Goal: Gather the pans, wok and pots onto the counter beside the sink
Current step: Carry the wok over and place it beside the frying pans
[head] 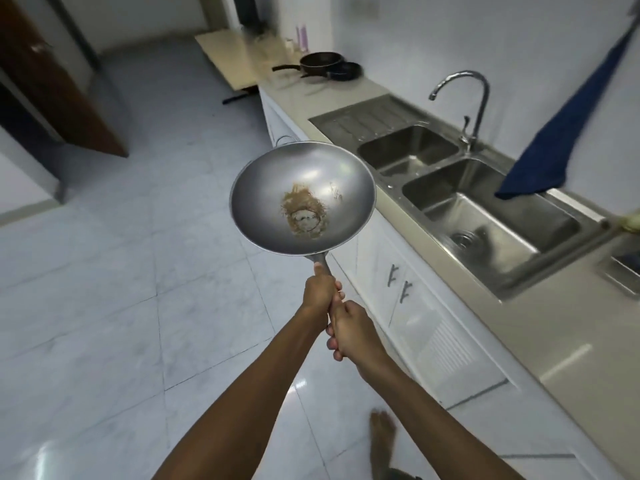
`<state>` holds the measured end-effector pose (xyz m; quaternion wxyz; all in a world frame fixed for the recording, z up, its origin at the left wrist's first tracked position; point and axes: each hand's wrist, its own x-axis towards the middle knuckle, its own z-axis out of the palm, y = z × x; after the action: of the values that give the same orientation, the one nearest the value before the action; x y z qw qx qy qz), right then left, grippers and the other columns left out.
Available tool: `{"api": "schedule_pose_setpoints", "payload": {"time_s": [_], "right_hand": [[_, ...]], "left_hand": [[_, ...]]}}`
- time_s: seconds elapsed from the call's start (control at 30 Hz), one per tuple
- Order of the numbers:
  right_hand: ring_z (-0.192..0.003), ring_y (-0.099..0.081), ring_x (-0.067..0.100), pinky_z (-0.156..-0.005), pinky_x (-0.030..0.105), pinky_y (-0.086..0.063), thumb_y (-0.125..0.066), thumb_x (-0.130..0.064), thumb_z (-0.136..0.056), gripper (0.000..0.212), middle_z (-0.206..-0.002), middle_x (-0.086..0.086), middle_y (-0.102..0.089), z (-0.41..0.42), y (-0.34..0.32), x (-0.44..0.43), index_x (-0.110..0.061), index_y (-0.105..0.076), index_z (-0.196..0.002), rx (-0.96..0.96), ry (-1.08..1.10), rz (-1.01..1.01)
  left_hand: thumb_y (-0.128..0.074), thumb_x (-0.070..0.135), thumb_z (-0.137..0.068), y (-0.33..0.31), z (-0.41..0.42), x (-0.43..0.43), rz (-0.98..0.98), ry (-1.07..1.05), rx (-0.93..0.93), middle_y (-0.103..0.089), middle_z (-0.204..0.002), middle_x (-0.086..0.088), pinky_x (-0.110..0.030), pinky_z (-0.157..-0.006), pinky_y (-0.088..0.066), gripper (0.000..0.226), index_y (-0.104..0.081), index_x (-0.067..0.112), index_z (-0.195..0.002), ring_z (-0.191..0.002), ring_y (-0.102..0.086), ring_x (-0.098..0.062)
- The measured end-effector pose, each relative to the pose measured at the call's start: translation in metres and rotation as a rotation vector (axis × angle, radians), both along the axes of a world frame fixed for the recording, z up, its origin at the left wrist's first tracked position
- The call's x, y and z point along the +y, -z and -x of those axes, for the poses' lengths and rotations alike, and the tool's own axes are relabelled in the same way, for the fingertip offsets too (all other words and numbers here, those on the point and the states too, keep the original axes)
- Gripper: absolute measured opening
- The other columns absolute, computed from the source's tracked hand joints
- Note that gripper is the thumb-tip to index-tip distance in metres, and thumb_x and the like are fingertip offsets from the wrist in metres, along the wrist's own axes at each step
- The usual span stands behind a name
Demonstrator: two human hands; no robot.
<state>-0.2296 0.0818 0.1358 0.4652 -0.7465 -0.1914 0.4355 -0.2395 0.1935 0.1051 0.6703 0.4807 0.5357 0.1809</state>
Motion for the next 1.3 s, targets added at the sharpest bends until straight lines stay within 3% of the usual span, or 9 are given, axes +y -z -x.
{"api": "schedule_pose_setpoints", "payload": {"time_s": [0.13, 0.43, 0.53, 0.73, 1.1, 1.3], "right_hand": [[-0.053, -0.061, 0.013, -0.045, 0.02, -0.046, -0.032, -0.051, -0.105, 0.051, -0.074, 0.001, -0.061, -0.043, -0.003, 0.083, -0.011, -0.062, -0.112, -0.024, -0.056, 0.025], [-0.051, -0.061, 0.015, -0.047, 0.022, -0.05, -0.035, -0.043, -0.106, 0.039, -0.072, 0.006, -0.063, -0.116, 0.006, 0.262, -0.014, -0.062, -0.105, 0.026, -0.105, 0.009], [-0.048, -0.061, 0.012, -0.044, 0.021, -0.049, -0.034, -0.043, -0.106, 0.042, -0.07, 0.004, -0.063, -0.139, 0.015, 0.337, -0.013, -0.062, -0.105, 0.024, -0.074, 0.01], [-0.058, -0.065, 0.011, -0.048, 0.017, -0.049, -0.031, -0.052, -0.104, 0.047, -0.077, -0.001, -0.066, -0.171, 0.015, 0.499, -0.018, -0.062, -0.109, 0.012, 0.069, 0.012], [-0.059, -0.064, 0.014, -0.047, 0.018, -0.046, -0.03, -0.054, -0.104, 0.052, -0.074, -0.002, -0.064, -0.283, 0.004, 0.74, -0.016, -0.065, -0.105, 0.018, 0.281, 0.0], [-0.07, -0.064, 0.013, -0.051, 0.017, -0.048, -0.031, -0.053, -0.104, 0.052, -0.091, -0.002, -0.064, -0.361, 0.03, 0.87, -0.016, -0.064, -0.116, 0.006, 0.413, -0.038]], "left_hand": [[-0.023, 0.054, -0.104, -0.006, -0.037, 0.081, 0.024, -0.052, -0.002, -0.056, -0.058, -0.003, -0.032, -0.065, -0.048, 0.063, -0.054, 0.011, -0.07, -0.056, -0.055, -0.017], [-0.02, 0.051, -0.105, -0.011, -0.103, 0.256, -0.07, -0.063, 0.01, -0.058, -0.065, -0.005, -0.03, -0.064, -0.049, 0.063, -0.054, 0.011, -0.071, -0.056, -0.056, -0.016], [-0.019, 0.052, -0.105, -0.001, -0.129, 0.33, -0.097, 0.0, 0.035, -0.059, -0.069, -0.007, -0.033, -0.072, -0.052, 0.064, -0.056, 0.01, -0.074, -0.063, -0.059, -0.017], [-0.022, 0.054, -0.105, 0.01, -0.179, 0.496, -0.028, 0.127, 0.024, -0.062, -0.066, -0.008, -0.034, -0.074, -0.052, 0.065, -0.058, 0.01, -0.073, -0.061, -0.059, -0.017], [-0.026, 0.054, -0.104, -0.002, -0.315, 0.738, 0.083, 0.333, 0.015, -0.059, -0.057, -0.003, -0.027, -0.063, -0.05, 0.061, -0.057, 0.012, -0.07, -0.052, -0.055, -0.012], [-0.025, 0.058, -0.102, 0.024, -0.409, 0.868, 0.063, 0.478, 0.065, -0.059, -0.054, -0.004, -0.028, -0.062, -0.051, 0.066, -0.057, 0.014, -0.065, -0.047, -0.055, -0.012]]}}
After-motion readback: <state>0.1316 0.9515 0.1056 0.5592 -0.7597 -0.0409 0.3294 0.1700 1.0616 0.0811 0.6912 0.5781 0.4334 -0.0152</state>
